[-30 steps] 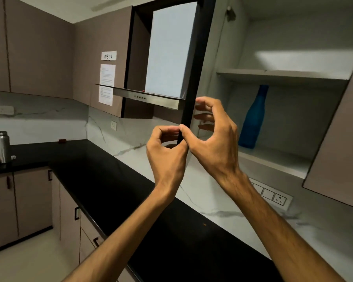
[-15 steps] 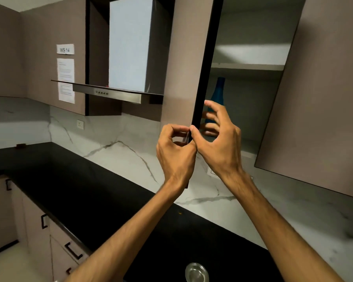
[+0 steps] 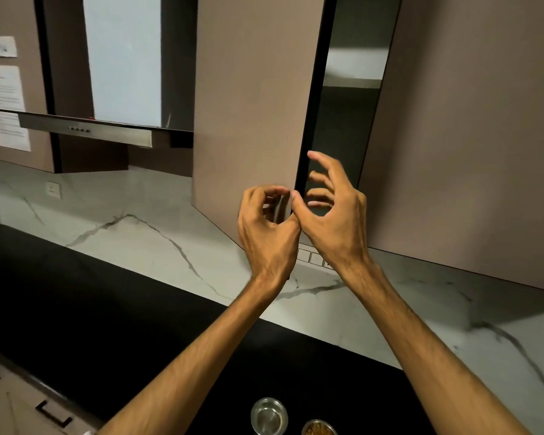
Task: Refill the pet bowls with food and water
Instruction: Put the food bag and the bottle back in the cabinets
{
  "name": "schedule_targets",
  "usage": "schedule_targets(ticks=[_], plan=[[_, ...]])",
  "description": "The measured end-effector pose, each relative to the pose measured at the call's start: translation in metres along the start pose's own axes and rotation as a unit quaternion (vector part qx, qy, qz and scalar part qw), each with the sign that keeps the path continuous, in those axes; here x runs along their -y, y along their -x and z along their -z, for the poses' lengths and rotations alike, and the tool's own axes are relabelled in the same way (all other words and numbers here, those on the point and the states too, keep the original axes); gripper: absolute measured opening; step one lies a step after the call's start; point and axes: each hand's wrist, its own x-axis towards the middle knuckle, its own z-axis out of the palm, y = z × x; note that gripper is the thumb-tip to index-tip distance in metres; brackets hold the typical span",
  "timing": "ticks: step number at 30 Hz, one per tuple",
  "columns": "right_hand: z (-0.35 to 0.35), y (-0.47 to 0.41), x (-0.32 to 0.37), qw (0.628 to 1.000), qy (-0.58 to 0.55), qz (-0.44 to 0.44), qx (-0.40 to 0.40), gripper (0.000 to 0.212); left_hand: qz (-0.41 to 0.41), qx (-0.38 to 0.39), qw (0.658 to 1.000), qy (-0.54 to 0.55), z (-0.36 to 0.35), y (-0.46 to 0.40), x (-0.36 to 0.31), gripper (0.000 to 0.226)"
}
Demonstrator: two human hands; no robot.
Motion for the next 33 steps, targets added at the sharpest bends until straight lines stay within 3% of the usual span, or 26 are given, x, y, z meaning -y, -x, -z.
schedule_targets(ticks=[8,33], plan=[[0.014,-0.005,-0.029,1.000,0.028,0.003,0.000,0.071,-0.010,0.026,0.999,0.040,-0.034,-0.001,0.032,0.029],[0.030,-0.014,-0.113,0.988,0.154,-0.013,-0.024,0.072,-0.060,0.110,0.992,-0.020,-0.105,-0.011,0.104,0.046]])
